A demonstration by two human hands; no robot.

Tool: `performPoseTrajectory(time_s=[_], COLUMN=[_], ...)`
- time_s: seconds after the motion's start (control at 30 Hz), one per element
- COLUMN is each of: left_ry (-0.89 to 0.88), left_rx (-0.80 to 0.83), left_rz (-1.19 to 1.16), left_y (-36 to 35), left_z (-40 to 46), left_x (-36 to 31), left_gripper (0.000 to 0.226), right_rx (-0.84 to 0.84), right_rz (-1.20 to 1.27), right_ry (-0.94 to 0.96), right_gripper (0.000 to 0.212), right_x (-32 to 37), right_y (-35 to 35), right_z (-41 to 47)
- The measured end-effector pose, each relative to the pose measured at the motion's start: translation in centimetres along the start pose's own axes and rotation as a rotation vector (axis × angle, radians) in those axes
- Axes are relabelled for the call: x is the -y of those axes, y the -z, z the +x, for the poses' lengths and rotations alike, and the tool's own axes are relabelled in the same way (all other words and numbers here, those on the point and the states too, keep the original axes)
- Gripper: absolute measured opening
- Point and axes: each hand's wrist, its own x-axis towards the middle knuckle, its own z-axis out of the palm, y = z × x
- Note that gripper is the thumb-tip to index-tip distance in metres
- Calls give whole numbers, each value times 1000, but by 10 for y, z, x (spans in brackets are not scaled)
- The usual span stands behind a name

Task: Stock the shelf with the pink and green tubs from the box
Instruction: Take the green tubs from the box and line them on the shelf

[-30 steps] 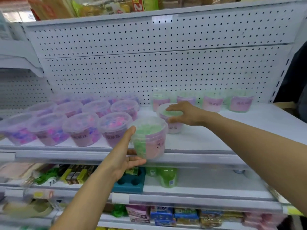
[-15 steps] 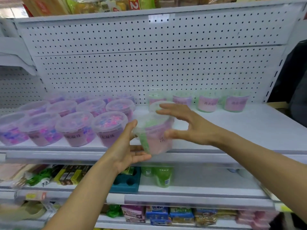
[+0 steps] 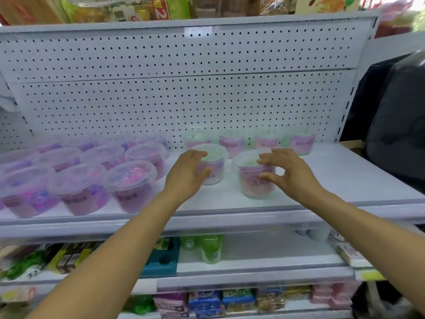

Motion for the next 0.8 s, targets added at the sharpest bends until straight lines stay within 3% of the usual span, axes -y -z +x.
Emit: performPoseTrajectory(time_s=[0.07, 0.23, 0.6, 0.8], left_ry=[-68, -88, 0, -40], left_rx=[41, -58, -50, -19], left_rz=[93, 312, 235, 329], left_y=[-4, -4, -4, -5], left_z=[9, 20, 25, 24], left_x=[12, 10, 13, 14], left_gripper=[43, 34, 33, 38], right_rx=[-14, 62, 150, 267], right_rz=[-47, -113, -89, -204], right_ry=[-33, -29, -62, -60], right_gripper=[36, 40, 33, 45], right_x=[-4, -4, 6, 6], right_y=[-5, -19, -42, -36], right_z=[0, 8, 46, 47])
